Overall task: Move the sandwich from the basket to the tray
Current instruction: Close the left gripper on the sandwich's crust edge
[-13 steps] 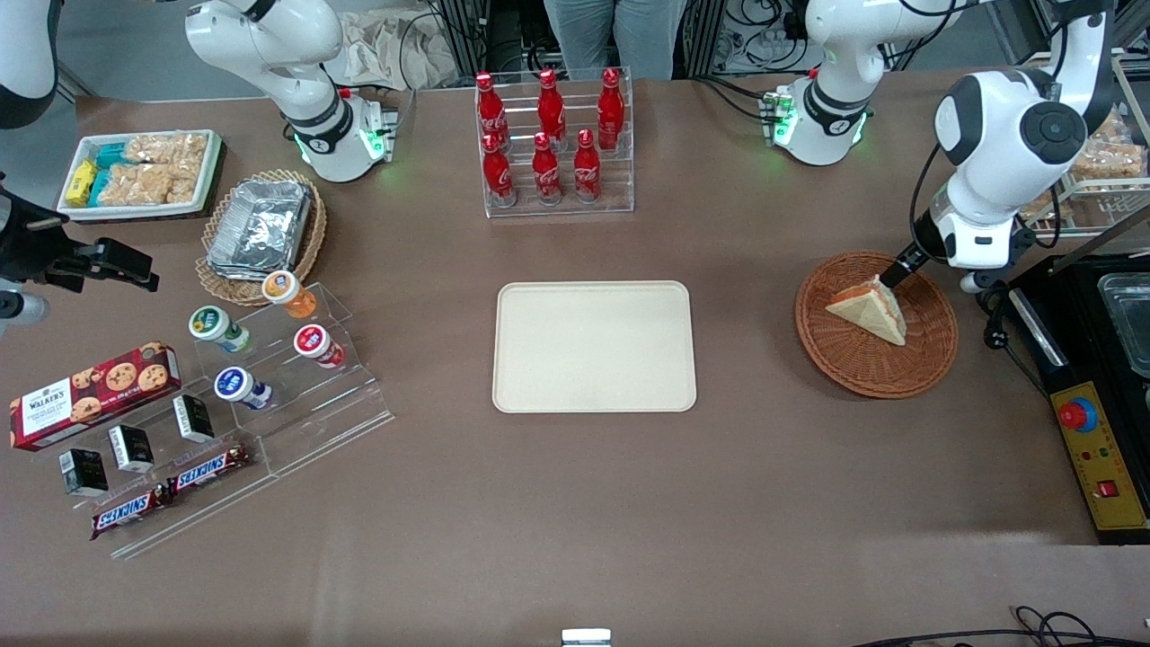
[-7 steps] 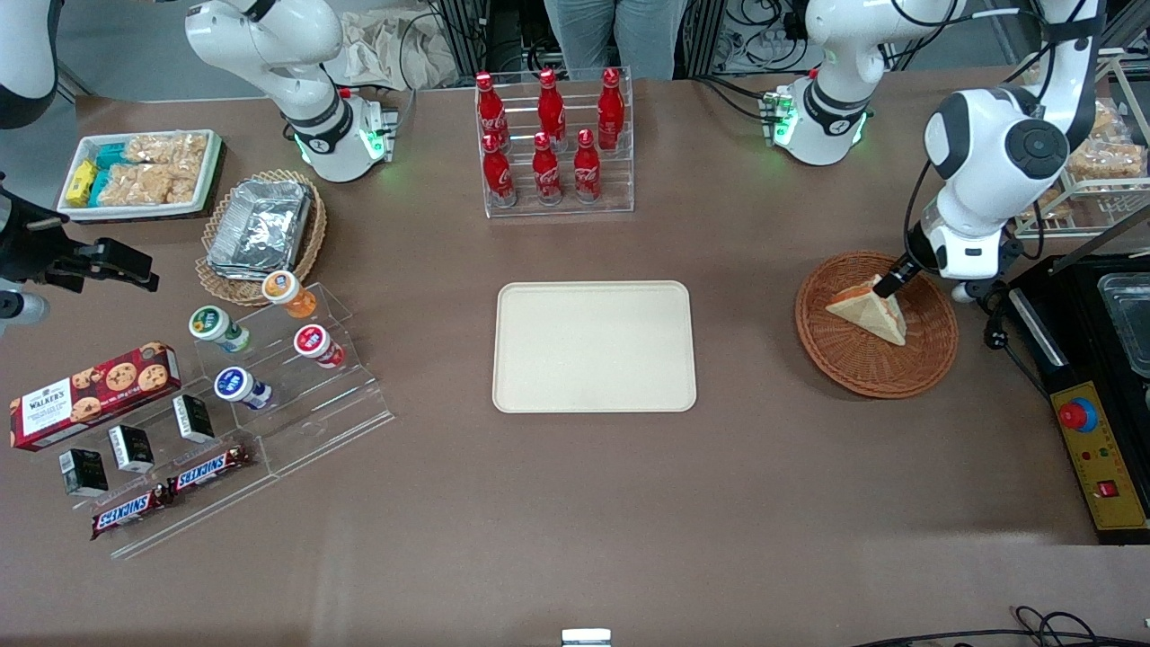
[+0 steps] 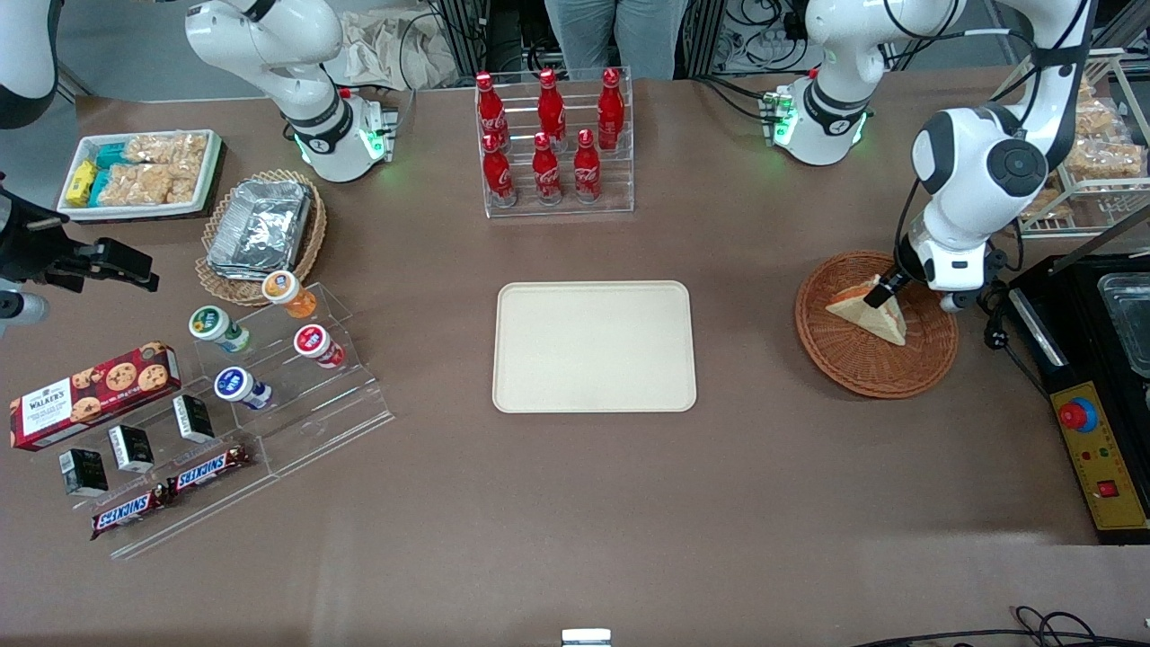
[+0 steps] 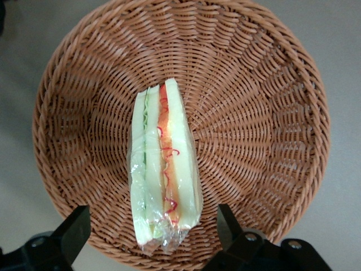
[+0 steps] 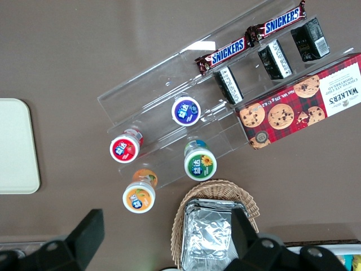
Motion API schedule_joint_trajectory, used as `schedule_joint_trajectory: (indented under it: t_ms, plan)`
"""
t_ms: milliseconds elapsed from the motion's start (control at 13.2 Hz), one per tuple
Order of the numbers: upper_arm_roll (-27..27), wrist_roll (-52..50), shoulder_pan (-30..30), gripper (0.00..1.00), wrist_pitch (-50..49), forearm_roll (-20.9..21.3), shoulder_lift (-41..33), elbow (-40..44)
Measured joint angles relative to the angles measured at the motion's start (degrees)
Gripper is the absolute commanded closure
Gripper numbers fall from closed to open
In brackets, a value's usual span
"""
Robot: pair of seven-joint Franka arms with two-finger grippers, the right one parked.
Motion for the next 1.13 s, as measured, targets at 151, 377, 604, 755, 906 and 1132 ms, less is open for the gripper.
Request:
schedule_joint_trajectory:
  t_ms: [151, 377, 604, 755, 906, 1132]
  plan:
    - [0.00, -0.09, 0.00, 0.00, 1.43, -0.01, 0.93, -0.57]
    - [0.00, -0.40, 0.00, 0.00, 2.73, -0.01, 2.30, -0.67]
    - [0.00, -0.50, 0.00, 0.00, 3.53, -0.01, 3.42, -0.69]
    - [0.00, -0.58, 0.00, 0.00, 4.70, -0.01, 4.30, -0.74]
    - [0.00, -0.72, 0.01, 0.00, 5.97, -0.02, 5.44, -0.78]
    - [0.00, -0.80, 0.01, 0.00, 7.30, -0.03, 6.94, -0.81]
